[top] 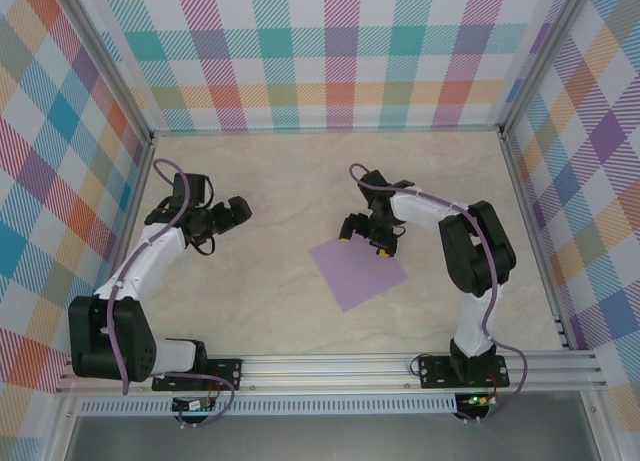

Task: Fold a paper plane with a square sheet of paper (pick it up from the middle)
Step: Move the square sheet of paper to the center of the table.

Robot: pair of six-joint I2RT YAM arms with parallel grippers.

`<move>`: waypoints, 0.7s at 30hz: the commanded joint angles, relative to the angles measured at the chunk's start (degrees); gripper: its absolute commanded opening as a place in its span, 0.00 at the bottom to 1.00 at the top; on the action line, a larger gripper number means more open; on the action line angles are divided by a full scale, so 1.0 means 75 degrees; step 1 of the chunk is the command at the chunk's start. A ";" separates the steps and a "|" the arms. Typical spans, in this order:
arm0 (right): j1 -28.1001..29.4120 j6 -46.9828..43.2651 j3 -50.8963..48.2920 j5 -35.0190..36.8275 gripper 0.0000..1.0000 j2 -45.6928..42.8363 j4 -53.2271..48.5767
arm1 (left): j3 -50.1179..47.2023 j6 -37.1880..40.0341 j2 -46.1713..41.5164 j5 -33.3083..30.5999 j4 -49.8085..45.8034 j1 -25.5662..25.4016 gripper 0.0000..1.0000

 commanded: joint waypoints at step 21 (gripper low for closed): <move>0.1421 0.0794 -0.1144 0.1501 0.98 -0.1598 -0.0355 | -0.0925 -0.1402 0.0117 0.0814 0.1320 -0.1131 1.00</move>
